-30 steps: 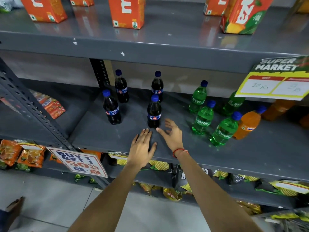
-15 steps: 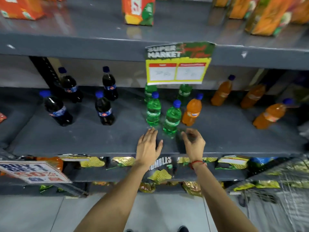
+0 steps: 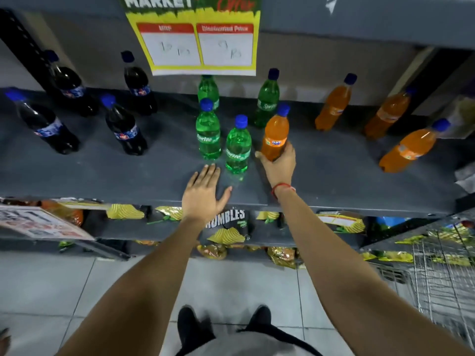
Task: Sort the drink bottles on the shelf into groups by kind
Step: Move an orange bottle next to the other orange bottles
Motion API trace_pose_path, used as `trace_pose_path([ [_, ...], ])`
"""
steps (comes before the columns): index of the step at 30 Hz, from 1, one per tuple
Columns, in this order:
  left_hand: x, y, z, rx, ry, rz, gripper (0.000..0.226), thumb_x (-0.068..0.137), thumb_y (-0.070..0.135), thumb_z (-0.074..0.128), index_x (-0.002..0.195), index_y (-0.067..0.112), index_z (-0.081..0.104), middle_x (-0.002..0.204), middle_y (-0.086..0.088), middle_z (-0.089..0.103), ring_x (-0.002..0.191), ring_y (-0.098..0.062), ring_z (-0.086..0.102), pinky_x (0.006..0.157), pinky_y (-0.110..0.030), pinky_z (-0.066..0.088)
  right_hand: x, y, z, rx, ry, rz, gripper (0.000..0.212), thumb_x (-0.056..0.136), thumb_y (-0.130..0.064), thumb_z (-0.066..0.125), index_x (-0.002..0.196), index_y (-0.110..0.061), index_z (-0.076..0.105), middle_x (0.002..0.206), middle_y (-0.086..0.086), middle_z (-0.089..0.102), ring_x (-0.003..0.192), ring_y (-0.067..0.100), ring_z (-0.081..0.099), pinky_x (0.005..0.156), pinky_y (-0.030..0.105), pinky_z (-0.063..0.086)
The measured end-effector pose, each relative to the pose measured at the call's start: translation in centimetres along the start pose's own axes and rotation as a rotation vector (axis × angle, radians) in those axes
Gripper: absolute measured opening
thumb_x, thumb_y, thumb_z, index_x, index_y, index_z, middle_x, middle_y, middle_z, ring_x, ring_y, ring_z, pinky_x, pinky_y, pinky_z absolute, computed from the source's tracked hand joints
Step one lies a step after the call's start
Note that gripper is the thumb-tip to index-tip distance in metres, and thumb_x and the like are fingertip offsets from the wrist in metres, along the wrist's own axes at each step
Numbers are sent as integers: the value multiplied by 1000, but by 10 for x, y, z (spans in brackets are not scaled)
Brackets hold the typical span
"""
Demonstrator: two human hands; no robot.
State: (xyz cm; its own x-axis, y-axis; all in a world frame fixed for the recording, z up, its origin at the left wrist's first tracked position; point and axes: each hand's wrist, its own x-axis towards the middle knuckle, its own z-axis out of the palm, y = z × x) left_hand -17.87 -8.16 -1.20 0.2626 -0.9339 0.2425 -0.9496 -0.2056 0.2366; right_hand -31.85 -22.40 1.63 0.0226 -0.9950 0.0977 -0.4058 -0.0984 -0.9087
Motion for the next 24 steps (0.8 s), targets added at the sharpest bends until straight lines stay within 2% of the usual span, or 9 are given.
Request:
trace_pose_path([
  [5,-1,1,-1,6,-39,-23,68,89,52,27,131,2,46,138,-14,49,131,-25,41,109,-42,30,6,-1,4,15,31,12,48,68,-19,81,106,-2,57,106,18,66,98,32,62,79,27,44],
  [7,-2,2,-1,6,-41,-27,68,89,52,27,131,2,47,138,-14,49,131,-25,41,109,-42,31,6,0,-3,-4,17,-12,44,67,-21,82,100,-4,59,100,16,69,92,28,64,76,24,43],
  [12,-5,1,-1,31,-58,-28,66,90,50,29,129,2,49,136,-15,52,129,-26,44,107,-43,34,5,12,-36,-14,-32,-39,41,65,-24,84,95,-6,62,95,13,72,87,24,66,81,32,52],
  [16,-5,0,0,55,-71,-31,66,91,51,28,129,2,49,135,-15,52,128,-26,45,106,-43,34,21,21,-75,-35,5,-32,40,64,-25,84,91,-8,61,94,12,71,85,22,65,78,28,49],
  [21,-4,-1,1,64,-66,-29,66,90,50,28,128,2,50,134,-16,53,127,-26,46,106,-42,33,44,32,-124,-47,21,-10,44,68,-23,82,103,-9,60,99,7,67,90,20,61,82,28,45],
  [24,-4,-1,1,64,-58,-25,66,90,50,28,129,2,49,135,-15,52,129,-26,44,108,-42,31,52,40,-140,-70,28,19,48,71,-23,80,110,-6,57,111,13,67,99,24,61,89,32,44],
])
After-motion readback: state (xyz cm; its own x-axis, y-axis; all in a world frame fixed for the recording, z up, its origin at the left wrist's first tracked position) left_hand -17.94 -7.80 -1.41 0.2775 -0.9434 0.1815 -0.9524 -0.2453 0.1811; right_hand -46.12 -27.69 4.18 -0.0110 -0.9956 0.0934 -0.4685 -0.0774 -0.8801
